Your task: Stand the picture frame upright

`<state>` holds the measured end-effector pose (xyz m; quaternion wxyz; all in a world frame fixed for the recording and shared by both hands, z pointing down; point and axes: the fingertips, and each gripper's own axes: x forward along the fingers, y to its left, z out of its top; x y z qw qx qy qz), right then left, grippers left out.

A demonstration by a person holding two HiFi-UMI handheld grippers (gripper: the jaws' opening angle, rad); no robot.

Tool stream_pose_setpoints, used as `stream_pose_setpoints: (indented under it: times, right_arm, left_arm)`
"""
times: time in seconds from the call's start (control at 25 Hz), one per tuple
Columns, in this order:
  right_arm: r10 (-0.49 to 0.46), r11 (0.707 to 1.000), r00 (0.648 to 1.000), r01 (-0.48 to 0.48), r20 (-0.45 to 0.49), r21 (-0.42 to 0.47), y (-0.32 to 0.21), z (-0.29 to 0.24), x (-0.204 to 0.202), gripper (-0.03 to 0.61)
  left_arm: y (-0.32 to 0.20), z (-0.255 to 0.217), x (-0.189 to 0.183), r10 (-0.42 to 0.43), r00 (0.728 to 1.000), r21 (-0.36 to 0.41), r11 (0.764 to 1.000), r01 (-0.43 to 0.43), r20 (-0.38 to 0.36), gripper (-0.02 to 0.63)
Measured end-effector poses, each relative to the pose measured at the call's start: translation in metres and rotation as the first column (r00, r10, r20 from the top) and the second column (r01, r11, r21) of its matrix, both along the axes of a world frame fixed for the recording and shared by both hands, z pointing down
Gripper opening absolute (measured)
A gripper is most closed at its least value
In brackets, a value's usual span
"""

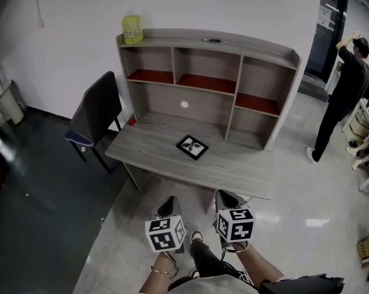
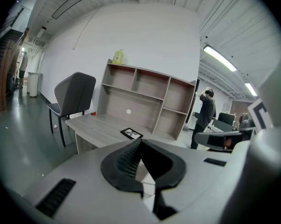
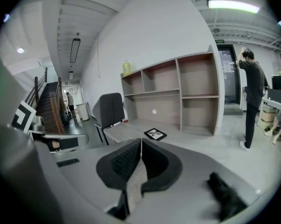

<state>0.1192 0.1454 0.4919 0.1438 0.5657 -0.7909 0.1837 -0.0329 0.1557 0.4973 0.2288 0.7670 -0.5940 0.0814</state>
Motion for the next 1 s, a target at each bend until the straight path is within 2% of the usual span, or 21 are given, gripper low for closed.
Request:
stream_pose_setpoints:
  times: [0.56,1.0]
  right_arm:
    - [-0.051,0.998,0.998,0.05,0.035,0.036,-0.091,-0.003,-0.028,0.032]
    - [-0.052,0.999,0.998,0.051,0.031,0.017,-0.149,-0.002,-0.036,0.032]
  left_arm:
    - [-0.082,-0.014,-0.031,-0.063,0.997,0.044,0.997,0.062,0.042,0.012]
    - [-0.136,-0.011,-0.037,-0.043,0.998,0.031,0.999,0.041,0.054,0.012]
